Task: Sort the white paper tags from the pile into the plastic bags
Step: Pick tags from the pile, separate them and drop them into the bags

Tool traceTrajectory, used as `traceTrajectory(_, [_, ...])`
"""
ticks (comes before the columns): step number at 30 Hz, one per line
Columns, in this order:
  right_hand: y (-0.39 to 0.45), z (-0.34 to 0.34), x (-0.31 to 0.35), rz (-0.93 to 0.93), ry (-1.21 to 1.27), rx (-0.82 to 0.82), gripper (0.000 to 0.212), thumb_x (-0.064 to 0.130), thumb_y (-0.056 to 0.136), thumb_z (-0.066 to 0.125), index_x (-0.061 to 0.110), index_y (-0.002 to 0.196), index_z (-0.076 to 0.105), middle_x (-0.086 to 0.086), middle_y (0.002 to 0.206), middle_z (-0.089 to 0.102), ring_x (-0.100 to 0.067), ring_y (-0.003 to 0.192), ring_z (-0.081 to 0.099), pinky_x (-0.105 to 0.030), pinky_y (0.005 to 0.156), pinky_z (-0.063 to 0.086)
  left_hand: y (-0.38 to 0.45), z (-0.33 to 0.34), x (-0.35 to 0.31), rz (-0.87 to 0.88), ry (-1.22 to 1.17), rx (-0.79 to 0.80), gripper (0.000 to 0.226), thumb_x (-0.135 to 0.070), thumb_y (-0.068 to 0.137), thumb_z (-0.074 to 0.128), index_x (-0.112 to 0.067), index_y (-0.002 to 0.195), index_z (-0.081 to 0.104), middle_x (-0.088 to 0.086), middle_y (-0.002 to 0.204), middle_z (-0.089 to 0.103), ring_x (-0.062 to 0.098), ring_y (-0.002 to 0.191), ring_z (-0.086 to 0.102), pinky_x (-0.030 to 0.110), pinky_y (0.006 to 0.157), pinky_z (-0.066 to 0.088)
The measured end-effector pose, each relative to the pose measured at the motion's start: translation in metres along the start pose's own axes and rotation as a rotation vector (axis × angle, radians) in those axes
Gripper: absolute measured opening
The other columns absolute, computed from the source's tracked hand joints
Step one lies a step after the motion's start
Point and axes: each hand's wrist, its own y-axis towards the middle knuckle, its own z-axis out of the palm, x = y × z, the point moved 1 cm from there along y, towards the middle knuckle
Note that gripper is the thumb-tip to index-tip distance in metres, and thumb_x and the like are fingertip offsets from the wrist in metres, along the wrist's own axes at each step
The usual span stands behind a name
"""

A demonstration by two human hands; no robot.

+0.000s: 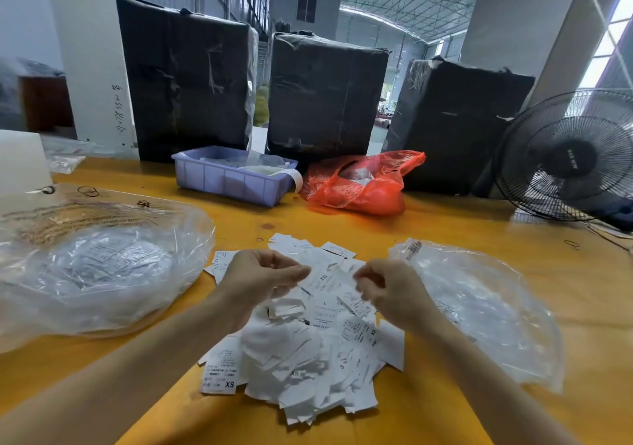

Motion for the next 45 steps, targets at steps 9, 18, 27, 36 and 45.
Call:
traceTrajectory(9, [0.003,0.026,-0.018,0.125,-0.295,0.141,0.055,0.034,0.086,0.067,0.005,0.131,0.051,-0.010,0.123,0.057,-0.025,0.114,0.050,-0.033,0.096,0.040,0.002,0.000,0.007,-0.010,0.026,-0.035,0.021,-0.005,0.061,0.081,-0.003,0.070,0.062,0.007,0.064,0.066,0.018,0.065,0.064,0.028,0.068,0.055])
traceTrajectory(18, [-0.001,0.017,-0.013,0.191,0.054,-0.018,0.014,0.014,0.087,0.067,0.014,0.073,0.064,0.003,0.063,0.059,-0.012,0.059,0.057,-0.034,0.066,0.053,0.001,0.003,0.014,-0.045,-0.039,-0.023,0.023,-0.005,0.060,0.080,-0.001,0.080,0.070,0.008,0.072,0.072,0.012,0.060,0.067,0.017,0.055,0.054])
traceTrajectory(27, [0.007,0.000,-0.007,0.579,0.978,0.014,0.007,0.009,0.082,0.069,0.004,0.087,0.069,-0.005,0.066,0.062,-0.013,0.058,0.047,-0.021,0.047,0.041,-0.001,0.006,0.013,-0.088,-0.073,0.032,0.011,-0.012,0.078,0.071,-0.002,0.084,0.071,0.011,0.081,0.075,0.010,0.060,0.067,0.017,0.057,0.054])
traceTrajectory(36, [-0.002,0.004,0.016,0.524,1.079,0.158,0.009,-0.001,0.079,0.067,0.005,0.078,0.061,-0.008,0.067,0.067,-0.014,0.060,0.060,-0.022,0.053,0.051,-0.004,0.011,0.013,-0.099,-0.008,0.081,0.011,-0.009,0.072,0.075,-0.005,0.082,0.072,0.009,0.083,0.075,0.011,0.063,0.067,0.020,0.065,0.056])
traceTrajectory(45, [-0.007,0.005,0.027,0.359,1.122,0.029,0.006,-0.003,0.081,0.065,-0.003,0.086,0.061,-0.016,0.069,0.069,-0.018,0.058,0.068,-0.021,0.055,0.054,-0.006,0.011,0.012,-0.115,-0.038,0.089,0.016,-0.004,0.071,0.077,0.001,0.084,0.072,0.007,0.071,0.072,0.010,0.058,0.064,0.017,0.059,0.053])
